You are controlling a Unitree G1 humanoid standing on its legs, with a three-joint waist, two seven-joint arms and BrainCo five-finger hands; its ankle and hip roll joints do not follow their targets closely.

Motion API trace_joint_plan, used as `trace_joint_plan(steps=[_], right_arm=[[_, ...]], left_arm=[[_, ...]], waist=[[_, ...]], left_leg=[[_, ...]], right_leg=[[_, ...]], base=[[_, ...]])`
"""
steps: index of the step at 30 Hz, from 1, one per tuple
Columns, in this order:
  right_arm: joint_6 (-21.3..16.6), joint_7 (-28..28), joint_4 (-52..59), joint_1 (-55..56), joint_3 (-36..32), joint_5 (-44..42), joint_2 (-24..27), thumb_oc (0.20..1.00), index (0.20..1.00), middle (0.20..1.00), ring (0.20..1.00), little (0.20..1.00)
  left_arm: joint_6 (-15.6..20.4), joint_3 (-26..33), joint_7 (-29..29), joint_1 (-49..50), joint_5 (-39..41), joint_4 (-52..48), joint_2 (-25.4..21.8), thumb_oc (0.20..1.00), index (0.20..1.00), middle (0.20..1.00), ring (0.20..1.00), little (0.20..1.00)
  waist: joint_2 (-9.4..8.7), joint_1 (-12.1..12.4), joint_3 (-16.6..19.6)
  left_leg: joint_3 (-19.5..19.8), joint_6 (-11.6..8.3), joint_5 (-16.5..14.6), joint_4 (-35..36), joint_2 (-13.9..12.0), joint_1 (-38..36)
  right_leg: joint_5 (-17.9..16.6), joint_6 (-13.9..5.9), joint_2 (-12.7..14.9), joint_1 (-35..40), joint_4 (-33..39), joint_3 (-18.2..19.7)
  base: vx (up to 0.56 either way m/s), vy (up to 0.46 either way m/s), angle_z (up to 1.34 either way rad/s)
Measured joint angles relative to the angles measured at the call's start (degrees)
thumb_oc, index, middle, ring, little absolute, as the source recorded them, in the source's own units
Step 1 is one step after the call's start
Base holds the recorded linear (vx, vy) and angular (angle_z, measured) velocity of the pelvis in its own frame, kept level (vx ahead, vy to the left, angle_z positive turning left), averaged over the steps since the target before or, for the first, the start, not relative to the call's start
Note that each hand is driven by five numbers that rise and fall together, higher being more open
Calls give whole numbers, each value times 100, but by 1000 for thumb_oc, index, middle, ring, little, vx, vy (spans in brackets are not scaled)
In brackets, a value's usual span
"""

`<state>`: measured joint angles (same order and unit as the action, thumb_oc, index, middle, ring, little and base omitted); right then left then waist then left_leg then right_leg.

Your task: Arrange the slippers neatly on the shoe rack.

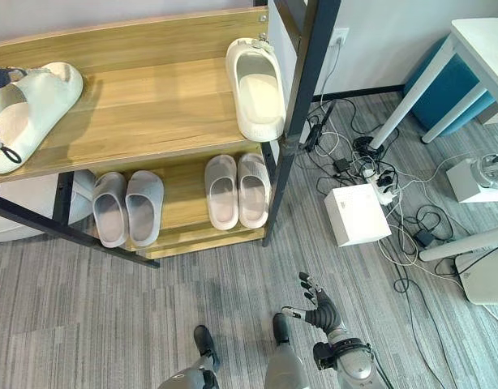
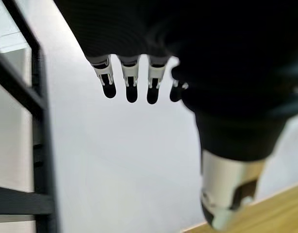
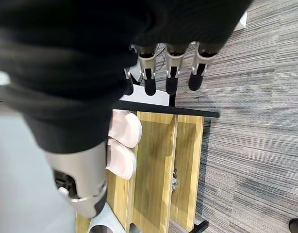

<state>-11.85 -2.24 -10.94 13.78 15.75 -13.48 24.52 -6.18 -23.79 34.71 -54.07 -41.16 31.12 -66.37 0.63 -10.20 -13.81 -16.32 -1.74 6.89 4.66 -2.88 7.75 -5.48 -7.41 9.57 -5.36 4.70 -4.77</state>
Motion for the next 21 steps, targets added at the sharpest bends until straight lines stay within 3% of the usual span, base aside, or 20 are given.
trace_joint_plan(steps=[5, 15, 21], right_arm=[[-4, 1, -11, 5, 127, 0, 8, 1000, 1000, 1000, 1000, 1000], [-15, 1, -7, 32, 129, -7, 20, 1000, 1000, 1000, 1000, 1000], [-20, 10, -7, 56, 120, -38, 20, 1000, 1000, 1000, 1000, 1000]], left_arm=[[-5, -109, 8, -1, 2, 398, -123, 1000, 1000, 1000, 1000, 1000], [-31, -1208, -158, -313, -54, 832, -134, 1000, 1000, 1000, 1000, 1000], [-30, -1486, -271, -615, -57, 1188, -126, 1000, 1000, 1000, 1000, 1000]], waist=[[32, -7, 6], [77, -50, 7], [74, -91, 9]], left_leg=[[4, -2, 11, 0, 0, 0], [-9, -2, 11, 1, 1, 44], [-18, -2, 11, 0, -1, 44]], right_leg=[[-1, 2, 1, -1, 0, 1], [-4, 5, 1, -91, 0, 14], [-5, 7, -2, -97, -1, 24]], base=[[0, 0, 0], [1, 3, 0], [0, 0, 0]])
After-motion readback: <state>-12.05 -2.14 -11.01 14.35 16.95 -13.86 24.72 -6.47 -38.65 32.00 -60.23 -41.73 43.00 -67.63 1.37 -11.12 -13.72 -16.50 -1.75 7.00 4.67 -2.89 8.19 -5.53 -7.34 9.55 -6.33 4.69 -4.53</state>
